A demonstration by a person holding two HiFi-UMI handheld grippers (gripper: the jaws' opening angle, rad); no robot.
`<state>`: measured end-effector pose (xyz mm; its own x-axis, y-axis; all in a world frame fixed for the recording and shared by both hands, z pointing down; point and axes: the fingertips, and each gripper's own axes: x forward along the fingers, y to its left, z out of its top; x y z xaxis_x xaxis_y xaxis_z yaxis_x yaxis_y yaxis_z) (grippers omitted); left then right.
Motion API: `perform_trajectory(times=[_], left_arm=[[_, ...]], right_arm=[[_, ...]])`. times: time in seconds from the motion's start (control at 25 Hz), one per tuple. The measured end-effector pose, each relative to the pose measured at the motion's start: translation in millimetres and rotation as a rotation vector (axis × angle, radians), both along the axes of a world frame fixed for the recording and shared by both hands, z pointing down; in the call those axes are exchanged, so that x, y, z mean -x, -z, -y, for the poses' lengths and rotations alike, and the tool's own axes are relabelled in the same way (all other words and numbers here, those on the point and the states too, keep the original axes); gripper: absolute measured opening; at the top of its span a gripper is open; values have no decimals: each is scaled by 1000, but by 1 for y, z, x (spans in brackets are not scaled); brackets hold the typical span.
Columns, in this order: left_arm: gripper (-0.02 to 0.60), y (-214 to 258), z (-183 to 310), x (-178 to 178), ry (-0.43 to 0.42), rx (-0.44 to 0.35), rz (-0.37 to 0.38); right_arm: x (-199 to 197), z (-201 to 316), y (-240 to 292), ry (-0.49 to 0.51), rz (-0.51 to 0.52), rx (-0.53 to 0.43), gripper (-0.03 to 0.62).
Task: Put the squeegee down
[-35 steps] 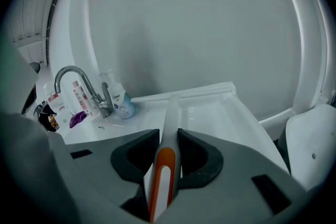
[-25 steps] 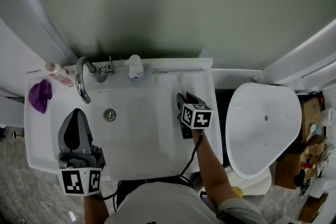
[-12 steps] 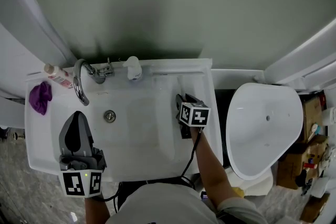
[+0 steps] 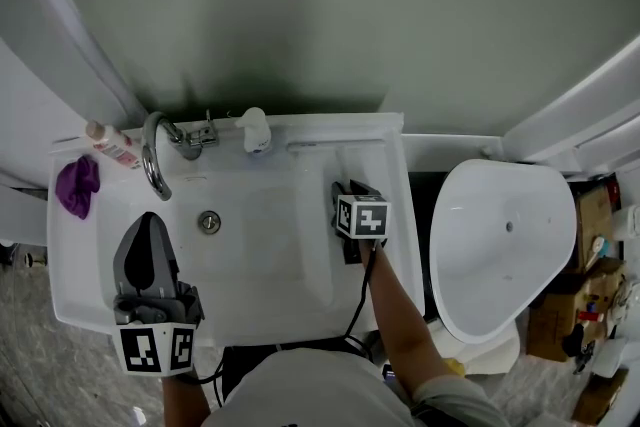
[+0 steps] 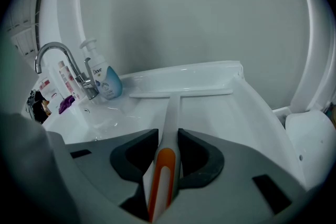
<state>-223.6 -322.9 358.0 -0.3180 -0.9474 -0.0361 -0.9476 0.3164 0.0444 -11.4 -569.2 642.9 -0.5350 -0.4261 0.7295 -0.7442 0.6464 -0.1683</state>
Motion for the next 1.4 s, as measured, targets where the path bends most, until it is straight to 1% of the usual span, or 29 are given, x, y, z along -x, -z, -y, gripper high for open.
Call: perform_trajectory(times=[0.28, 0.48, 0.64, 0.72, 0.92, 1.08, 1.24, 1.4], left_arm=[[5, 6, -3, 1, -25, -10, 7], [5, 9, -9, 5, -46, -21, 8], [5, 14, -15, 9, -64, -30, 8], [5, 17, -17, 10, -78, -38, 9], [5, 24, -23, 8, -122, -63, 12], [5, 31, -27, 3, -167, -82, 16], [5, 38, -34, -2, -211, -100, 17], [5, 40, -42, -3, -249, -110, 15]], right_arm=[[-6, 0, 10, -44, 23, -18, 136], [-12, -2, 22, -88, 36, -65, 141], [-19, -7, 40, -118, 57, -123, 140], [-20, -12, 52, -122, 70, -152, 119], [-21, -34, 81, -118, 130, -211, 3], [-22, -57, 110, -112, 182, -271, 2], [-24, -81, 141, -129, 239, -330, 2], [-26, -105, 165, -143, 266, -384, 2]])
